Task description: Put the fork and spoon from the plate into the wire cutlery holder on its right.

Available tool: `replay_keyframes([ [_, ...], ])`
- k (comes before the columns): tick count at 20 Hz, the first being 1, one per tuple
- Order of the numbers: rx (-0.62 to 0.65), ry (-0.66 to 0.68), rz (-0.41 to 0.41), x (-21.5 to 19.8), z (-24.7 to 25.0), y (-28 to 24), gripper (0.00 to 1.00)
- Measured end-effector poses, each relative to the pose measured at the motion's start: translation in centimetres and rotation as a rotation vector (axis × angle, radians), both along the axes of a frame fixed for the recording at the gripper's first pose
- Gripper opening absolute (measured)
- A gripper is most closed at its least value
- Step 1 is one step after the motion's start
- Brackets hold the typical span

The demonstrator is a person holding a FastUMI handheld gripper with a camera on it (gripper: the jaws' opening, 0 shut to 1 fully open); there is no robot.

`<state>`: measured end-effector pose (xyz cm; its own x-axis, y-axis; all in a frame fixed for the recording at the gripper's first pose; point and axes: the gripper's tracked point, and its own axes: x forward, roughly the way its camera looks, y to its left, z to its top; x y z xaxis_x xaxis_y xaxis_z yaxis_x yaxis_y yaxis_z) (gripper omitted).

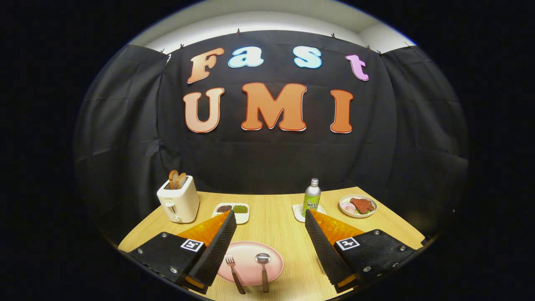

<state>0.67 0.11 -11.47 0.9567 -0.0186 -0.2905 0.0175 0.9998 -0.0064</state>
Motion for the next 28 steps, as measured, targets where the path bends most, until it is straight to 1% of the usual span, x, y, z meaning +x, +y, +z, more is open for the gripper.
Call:
replay_keyframes([
  [4, -0.033, 0.029, 0.014, 0.1, -2.0, 0.3, 0.99],
  [7, -0.042, 0.061, 0.022, -0.1, -4.4, 0.6, 0.99],
  [10, -0.053, 0.124, 0.032, -0.4, -7.6, 0.9, 0.99],
  [13, -0.059, 0.211, 0.067, -0.8, -11.1, 1.8, 0.97],
  [15, -0.068, 0.266, 0.077, -1.2, -13.1, 2.0, 0.93],
  [16, -0.081, 0.285, 0.081, -1.5, -13.9, 2.1, 0.86],
  [20, -0.106, 0.358, 0.105, -2.0, -16.9, 2.6, 0.78],
  [25, -0.117, 0.447, 0.137, -2.3, -20.2, 2.9, 0.74],
  [27, -0.102, 0.482, 0.130, -2.5, -21.3, 2.8, 0.69],
  [28, -0.097, 0.491, 0.125, -2.4, -21.7, 2.8, 0.65],
])
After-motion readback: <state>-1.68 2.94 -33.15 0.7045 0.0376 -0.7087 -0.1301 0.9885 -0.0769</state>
